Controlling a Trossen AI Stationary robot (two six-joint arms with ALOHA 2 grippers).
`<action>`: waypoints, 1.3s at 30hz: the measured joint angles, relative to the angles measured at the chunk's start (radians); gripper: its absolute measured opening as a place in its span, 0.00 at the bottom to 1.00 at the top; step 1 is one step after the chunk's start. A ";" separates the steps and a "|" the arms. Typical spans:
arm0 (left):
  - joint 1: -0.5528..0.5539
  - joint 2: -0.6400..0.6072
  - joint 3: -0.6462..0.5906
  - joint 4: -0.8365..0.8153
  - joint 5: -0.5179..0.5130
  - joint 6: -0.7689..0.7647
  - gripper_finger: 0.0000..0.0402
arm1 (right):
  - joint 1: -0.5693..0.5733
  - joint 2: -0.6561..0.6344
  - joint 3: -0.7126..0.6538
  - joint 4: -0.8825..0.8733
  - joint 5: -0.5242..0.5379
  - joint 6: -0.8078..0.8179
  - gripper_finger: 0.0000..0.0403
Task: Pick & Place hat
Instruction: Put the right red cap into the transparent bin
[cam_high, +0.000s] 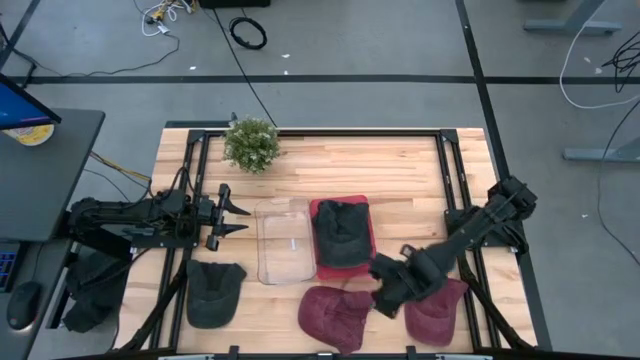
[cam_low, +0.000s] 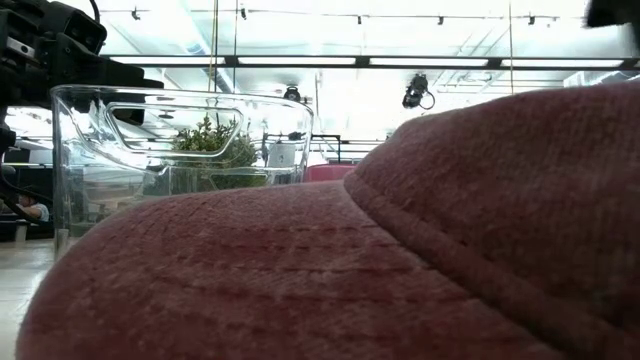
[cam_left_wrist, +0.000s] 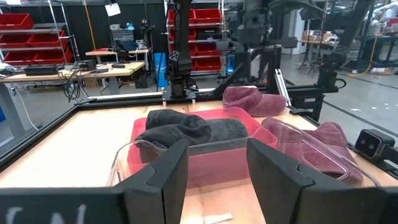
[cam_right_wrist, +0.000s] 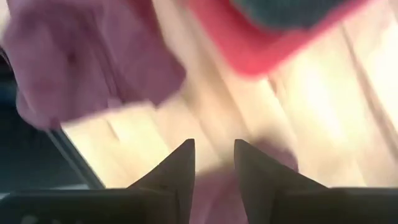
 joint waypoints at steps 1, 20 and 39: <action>0.000 0.000 0.000 0.000 0.000 0.000 0.42 | 0.019 0.000 0.000 -0.008 -0.001 0.020 0.28; 0.000 0.000 0.000 0.000 0.000 0.000 0.42 | 0.287 0.000 0.000 -0.076 -0.003 0.397 0.46; 0.000 0.000 0.000 0.000 0.000 0.000 0.42 | 0.374 0.001 -0.287 0.207 -0.071 0.516 0.56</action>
